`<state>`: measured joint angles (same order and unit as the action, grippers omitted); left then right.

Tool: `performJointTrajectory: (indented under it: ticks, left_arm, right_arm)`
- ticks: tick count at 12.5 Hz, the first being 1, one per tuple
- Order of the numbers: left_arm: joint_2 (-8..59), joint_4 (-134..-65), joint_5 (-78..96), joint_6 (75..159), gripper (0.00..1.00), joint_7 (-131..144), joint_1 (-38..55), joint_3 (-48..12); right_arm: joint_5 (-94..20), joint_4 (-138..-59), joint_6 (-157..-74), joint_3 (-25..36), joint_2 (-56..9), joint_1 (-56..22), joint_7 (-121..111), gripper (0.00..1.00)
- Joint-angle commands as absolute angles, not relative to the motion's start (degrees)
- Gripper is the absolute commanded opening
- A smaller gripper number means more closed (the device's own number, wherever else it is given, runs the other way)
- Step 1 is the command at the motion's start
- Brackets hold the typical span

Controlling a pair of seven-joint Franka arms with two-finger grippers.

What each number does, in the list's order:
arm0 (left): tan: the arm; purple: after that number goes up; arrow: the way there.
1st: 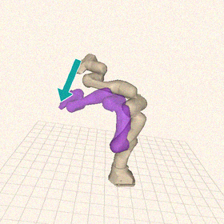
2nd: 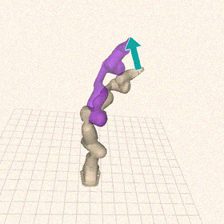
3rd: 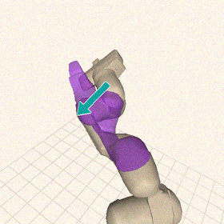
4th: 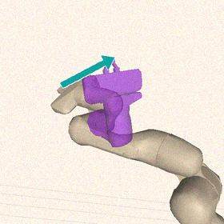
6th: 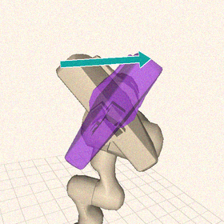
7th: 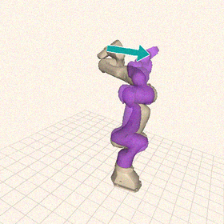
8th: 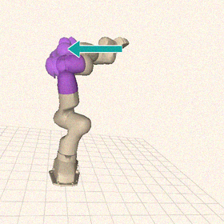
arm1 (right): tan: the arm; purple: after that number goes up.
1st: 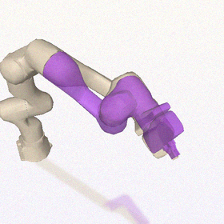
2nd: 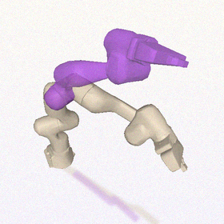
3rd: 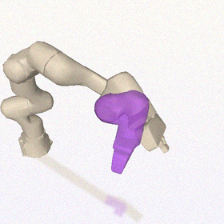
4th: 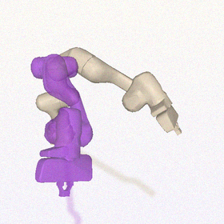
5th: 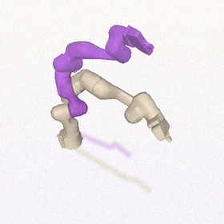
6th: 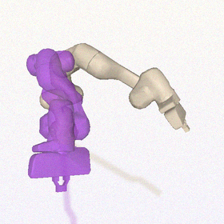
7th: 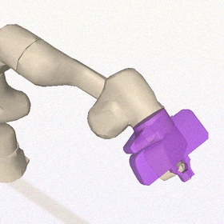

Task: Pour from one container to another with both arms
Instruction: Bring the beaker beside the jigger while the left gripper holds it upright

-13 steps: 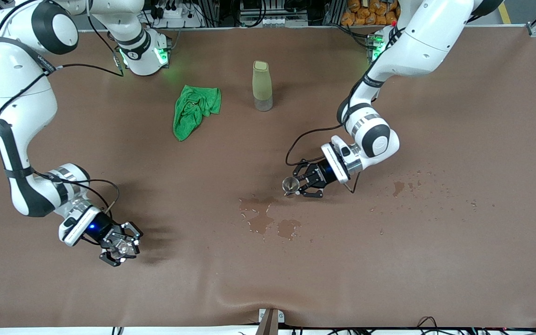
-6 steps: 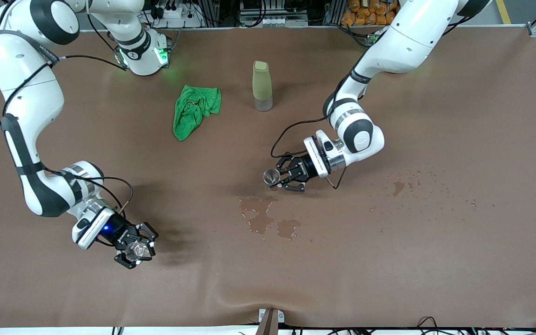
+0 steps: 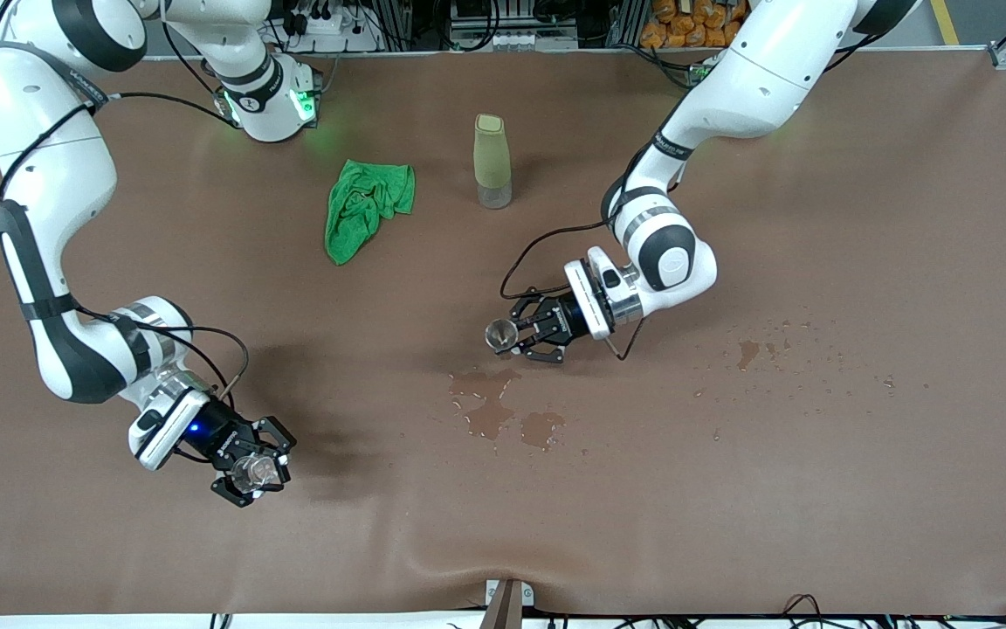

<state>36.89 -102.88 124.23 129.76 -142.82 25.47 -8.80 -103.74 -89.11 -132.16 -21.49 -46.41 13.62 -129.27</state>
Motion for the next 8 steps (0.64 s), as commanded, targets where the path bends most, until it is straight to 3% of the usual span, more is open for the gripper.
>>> performJointTrajectory:
  ticks: [1, 8]
  left_arm:
    - [39.2, -97.4, 117.8, 130.7, 0.00, -135.7, 26.0, -8.7]
    - [40.8, -95.5, 117.5, 130.7, 0.00, -135.9, 26.7, -8.7]
  right_arm:
    - [-105.2, -93.8, -136.3, -23.2, -40.8, 13.6, -127.3, 0.00]
    - [-104.9, -98.6, -136.2, -24.2, -32.2, 10.3, -118.9, 0.00]
